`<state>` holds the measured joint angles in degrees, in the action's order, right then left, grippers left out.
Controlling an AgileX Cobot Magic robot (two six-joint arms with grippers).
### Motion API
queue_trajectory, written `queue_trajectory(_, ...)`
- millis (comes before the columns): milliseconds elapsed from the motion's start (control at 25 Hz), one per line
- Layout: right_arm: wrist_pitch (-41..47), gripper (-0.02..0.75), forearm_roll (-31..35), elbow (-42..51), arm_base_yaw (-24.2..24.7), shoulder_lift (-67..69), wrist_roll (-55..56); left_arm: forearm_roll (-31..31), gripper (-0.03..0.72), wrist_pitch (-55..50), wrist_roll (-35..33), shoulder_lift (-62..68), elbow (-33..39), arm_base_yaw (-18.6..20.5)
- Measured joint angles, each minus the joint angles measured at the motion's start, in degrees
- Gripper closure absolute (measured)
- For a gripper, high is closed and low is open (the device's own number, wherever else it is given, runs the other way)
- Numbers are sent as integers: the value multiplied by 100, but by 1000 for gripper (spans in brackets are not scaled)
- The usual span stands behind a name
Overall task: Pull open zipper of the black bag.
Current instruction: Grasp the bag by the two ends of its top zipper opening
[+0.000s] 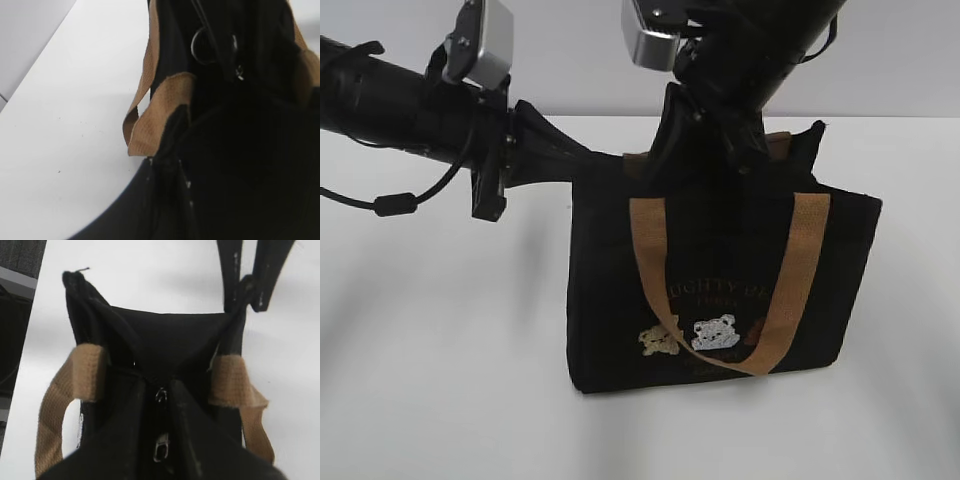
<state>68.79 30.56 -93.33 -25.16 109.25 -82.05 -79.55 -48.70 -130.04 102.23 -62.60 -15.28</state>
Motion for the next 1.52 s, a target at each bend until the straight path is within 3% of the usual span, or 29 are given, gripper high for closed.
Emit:
queue_trajectory(560, 35, 652, 82, 5, 661, -185, 352, -151, 632, 140, 31, -66, -39, -96)
queue_trajectory(680, 50, 727, -391, 10, 915, -293, 389, -70, 633, 194, 42, -78, -39, -68)
queue_trajectory(960, 66, 731, -939, 10, 1343, -332, 396, -37, 633, 201, 42, -119, -39, -74)
queue_trajectory(1200, 66, 752, -1326, 10, 2004, -337, 401, 24, 633, 205, 42, -152, -39, -62)
queue_trajectory(1520, 66, 744, -281, 10, 2132, -341, 391, 21, 633, 205, 44, -163, -33, -51)
